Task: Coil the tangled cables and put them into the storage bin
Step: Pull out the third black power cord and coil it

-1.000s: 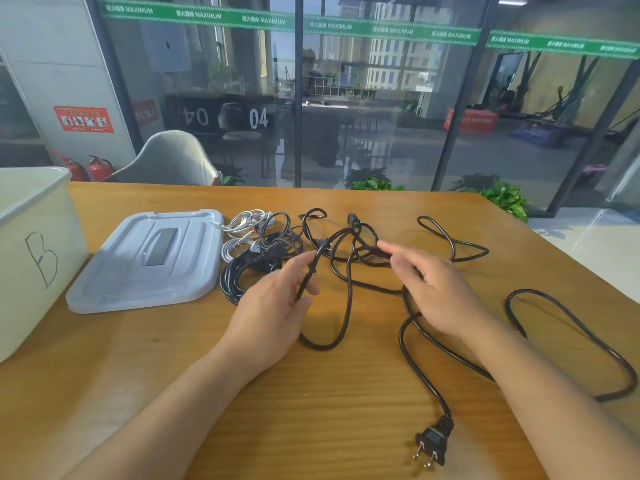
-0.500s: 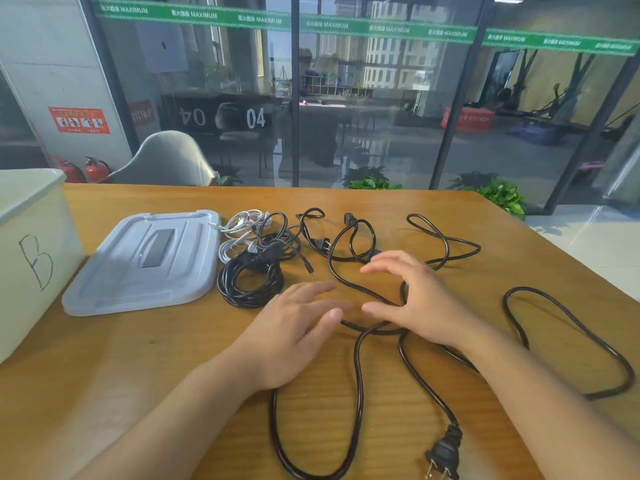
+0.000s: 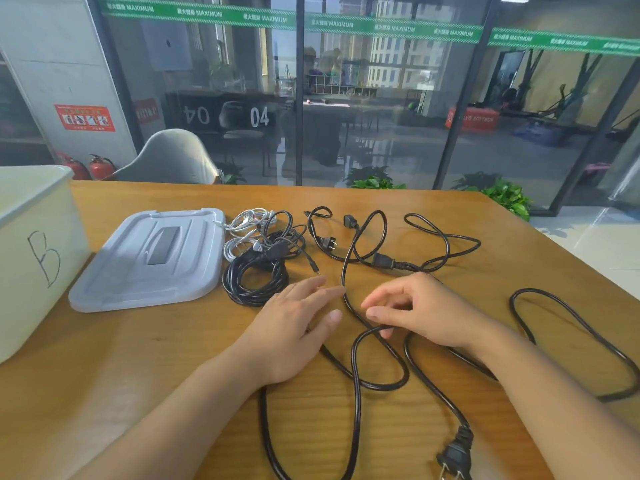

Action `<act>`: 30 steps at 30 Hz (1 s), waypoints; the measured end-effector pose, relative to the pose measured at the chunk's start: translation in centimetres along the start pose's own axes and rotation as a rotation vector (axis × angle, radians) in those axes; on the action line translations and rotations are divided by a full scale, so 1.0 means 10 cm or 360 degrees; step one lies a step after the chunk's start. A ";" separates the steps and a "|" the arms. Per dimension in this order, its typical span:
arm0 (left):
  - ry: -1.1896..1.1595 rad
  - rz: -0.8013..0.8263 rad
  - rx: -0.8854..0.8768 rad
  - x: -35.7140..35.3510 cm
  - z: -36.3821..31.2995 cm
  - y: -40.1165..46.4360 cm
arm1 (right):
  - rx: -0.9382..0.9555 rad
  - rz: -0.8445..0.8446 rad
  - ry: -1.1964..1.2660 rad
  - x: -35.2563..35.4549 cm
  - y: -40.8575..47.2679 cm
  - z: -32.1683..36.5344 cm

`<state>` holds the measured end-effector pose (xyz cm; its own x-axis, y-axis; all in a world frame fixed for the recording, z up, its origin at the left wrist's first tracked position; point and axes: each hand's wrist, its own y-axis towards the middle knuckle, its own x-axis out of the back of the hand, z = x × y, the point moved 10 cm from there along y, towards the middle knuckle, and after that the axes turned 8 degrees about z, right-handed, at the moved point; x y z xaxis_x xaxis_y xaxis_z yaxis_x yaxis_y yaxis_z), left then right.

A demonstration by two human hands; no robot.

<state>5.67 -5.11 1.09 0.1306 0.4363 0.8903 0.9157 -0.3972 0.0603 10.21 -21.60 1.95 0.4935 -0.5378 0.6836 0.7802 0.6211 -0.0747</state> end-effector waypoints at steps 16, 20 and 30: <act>0.0244 0.0140 -0.0033 -0.09 -0.05 0.00 | -0.0225 -0.1006 -0.0286 0.74 -0.10 -0.36; 0.0234 0.0109 -0.0036 -0.07 -0.05 0.00 | 0.0025 -0.1300 0.0206 0.93 -0.31 -0.31; -0.0258 -0.0221 0.0015 0.21 -0.04 -0.04 | 0.0249 -0.0658 0.0212 0.50 -0.13 0.14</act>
<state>5.46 -4.31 3.14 0.0618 0.6107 0.7894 0.9326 -0.3170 0.1723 11.15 -24.32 6.45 0.2062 -0.8207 0.5329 0.8594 0.4123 0.3023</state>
